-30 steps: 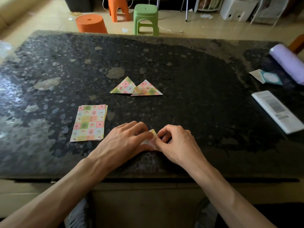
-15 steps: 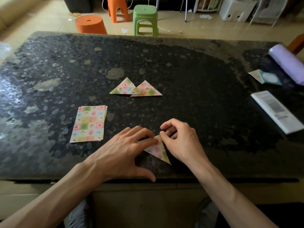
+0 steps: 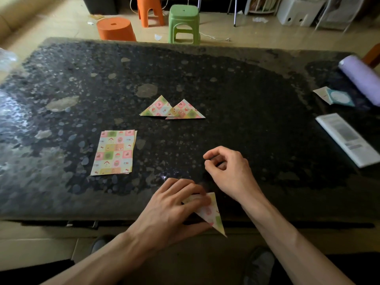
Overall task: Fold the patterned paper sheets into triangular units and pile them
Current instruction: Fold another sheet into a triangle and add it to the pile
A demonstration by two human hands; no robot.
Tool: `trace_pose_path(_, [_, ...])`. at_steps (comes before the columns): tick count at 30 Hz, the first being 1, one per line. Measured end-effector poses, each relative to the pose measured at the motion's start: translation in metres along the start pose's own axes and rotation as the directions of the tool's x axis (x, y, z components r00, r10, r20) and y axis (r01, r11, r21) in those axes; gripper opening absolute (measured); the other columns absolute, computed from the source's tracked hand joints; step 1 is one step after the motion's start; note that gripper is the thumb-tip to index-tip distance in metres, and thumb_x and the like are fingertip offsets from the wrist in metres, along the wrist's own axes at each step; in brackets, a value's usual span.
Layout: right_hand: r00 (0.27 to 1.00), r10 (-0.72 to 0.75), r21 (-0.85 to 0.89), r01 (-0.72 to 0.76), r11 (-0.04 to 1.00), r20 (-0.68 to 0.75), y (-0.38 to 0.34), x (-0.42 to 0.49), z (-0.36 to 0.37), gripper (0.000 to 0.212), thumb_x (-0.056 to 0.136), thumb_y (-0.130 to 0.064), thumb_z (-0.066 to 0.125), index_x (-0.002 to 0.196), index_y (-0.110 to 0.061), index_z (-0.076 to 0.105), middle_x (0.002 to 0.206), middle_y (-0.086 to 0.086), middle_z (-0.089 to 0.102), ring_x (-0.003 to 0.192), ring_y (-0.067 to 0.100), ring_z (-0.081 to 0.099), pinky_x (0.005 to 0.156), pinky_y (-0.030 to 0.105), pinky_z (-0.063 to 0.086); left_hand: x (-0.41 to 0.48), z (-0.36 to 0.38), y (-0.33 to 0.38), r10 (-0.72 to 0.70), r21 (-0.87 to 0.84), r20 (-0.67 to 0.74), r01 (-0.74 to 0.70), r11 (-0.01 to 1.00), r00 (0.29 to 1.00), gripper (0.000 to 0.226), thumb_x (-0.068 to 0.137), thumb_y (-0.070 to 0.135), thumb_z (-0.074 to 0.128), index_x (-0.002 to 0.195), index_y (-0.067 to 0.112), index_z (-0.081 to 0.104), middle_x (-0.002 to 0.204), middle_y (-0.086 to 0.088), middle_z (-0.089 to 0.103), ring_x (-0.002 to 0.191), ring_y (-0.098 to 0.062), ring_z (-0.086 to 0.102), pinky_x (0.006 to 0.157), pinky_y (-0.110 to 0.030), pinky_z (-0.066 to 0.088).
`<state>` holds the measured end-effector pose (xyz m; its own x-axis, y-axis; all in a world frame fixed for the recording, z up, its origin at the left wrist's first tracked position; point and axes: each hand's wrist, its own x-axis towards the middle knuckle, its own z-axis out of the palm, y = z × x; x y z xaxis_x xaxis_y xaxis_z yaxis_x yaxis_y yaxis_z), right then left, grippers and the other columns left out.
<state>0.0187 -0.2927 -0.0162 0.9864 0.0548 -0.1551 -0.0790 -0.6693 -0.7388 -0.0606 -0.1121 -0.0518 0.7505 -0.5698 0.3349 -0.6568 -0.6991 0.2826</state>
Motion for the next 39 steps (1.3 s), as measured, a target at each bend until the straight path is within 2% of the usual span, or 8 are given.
trace_pose_path(6, [1.0,-0.016,0.04,0.015,0.999,0.021,-0.001,0.0,0.0,0.01,0.095,-0.025,0.072,0.098,-0.033,0.071,0.087,-0.013,0.069,0.07,0.001,0.067,0.06,0.013,0.049,0.006,-0.001,0.004,-0.115,-0.248,-0.076,0.092,0.964,0.99,0.018,0.101,0.04,0.065,0.109,0.029,0.077,0.115,0.016,0.067,0.111,-0.005,0.061,0.088,-0.031,0.05])
trace_pose_path(10, [0.992,-0.067,0.198,0.046,0.979,0.102,-0.004,-0.001,-0.003,0.004,0.093,-0.027,0.074,0.094,-0.031,0.075,0.086,-0.01,0.074,0.078,0.004,0.071,0.068,0.022,0.06,0.015,-0.009,0.001,-0.387,-0.45,-0.102,0.304,0.84,0.917,0.017,0.095,0.037,0.07,0.101,0.025,0.081,0.102,0.016,0.069,0.097,-0.011,0.066,0.081,-0.031,0.056])
trace_pose_path(16, [0.927,-0.074,0.464,-0.114,0.879,0.368,-0.023,-0.009,-0.008,0.044,0.102,-0.055,0.053,0.105,-0.019,0.078,0.097,-0.004,0.078,0.09,0.005,0.071,0.072,0.019,0.049,0.031,-0.032,-0.011,-0.773,-0.856,0.076,0.439,0.273,0.63,0.009,0.089,0.02,0.077,0.098,0.016,0.079,0.092,0.0,0.079,0.088,-0.018,0.077,0.078,-0.035,0.06])
trace_pose_path(19, [0.912,-0.159,0.51,-0.063,0.858,0.379,-0.025,-0.014,-0.003,0.024,0.095,-0.036,0.072,0.111,-0.019,0.075,0.1,-0.003,0.079,0.092,0.01,0.075,0.074,0.018,0.053,0.034,-0.04,-0.019,-0.824,-0.914,0.19,0.402,0.049,0.533,0.022,0.088,0.026,0.078,0.101,0.009,0.074,0.097,-0.011,0.079,0.089,-0.031,0.076,0.079,-0.046,0.057])
trace_pose_path(22, [0.959,-0.164,0.53,0.017,0.848,0.232,-0.025,-0.012,0.005,0.016,0.09,-0.016,0.079,0.105,-0.012,0.076,0.096,-0.001,0.08,0.091,0.012,0.076,0.076,0.017,0.056,0.039,-0.047,-0.025,-0.813,-0.933,0.287,0.34,-0.118,0.507,0.029,0.088,0.029,0.077,0.103,0.005,0.073,0.104,-0.017,0.077,0.091,-0.027,0.075,0.075,-0.032,0.06])
trace_pose_path(28, [0.983,-0.065,0.591,-0.049,0.805,0.17,-0.033,0.005,0.002,0.013,0.095,-0.02,0.073,0.108,-0.015,0.071,0.098,0.0,0.079,0.083,0.012,0.076,0.061,0.012,0.051,0.046,-0.059,-0.05,-0.869,-0.95,0.233,0.294,-0.107,0.437,0.026,0.089,0.029,0.077,0.109,0.011,0.078,0.086,-0.004,0.075,0.064,-0.01,0.062,0.051,-0.018,0.049])
trace_pose_path(34, [0.997,-0.071,0.523,0.065,0.85,-0.009,-0.045,0.02,0.029,0.012,0.091,-0.015,0.078,0.101,-0.019,0.075,0.089,-0.002,0.078,0.081,0.008,0.075,0.071,0.019,0.058,0.052,-0.057,-0.068,-0.877,-0.938,0.294,0.293,-0.188,0.379,0.027,0.091,0.031,0.077,0.112,0.014,0.077,0.099,-0.005,0.079,0.072,-0.008,0.067,0.054,-0.017,0.05])
trace_pose_path(39, [0.987,-0.056,0.406,0.113,0.907,-0.15,-0.039,0.074,0.035,0.016,0.092,-0.013,0.077,0.107,-0.016,0.077,0.088,-0.005,0.077,0.08,0.005,0.074,0.074,0.023,0.061,0.034,-0.066,-0.091,-0.921,-0.876,0.074,0.467,0.123,0.381,0.016,0.1,0.03,0.065,0.112,0.022,0.073,0.094,-0.002,0.077,0.069,-0.007,0.066,0.055,-0.018,0.048])
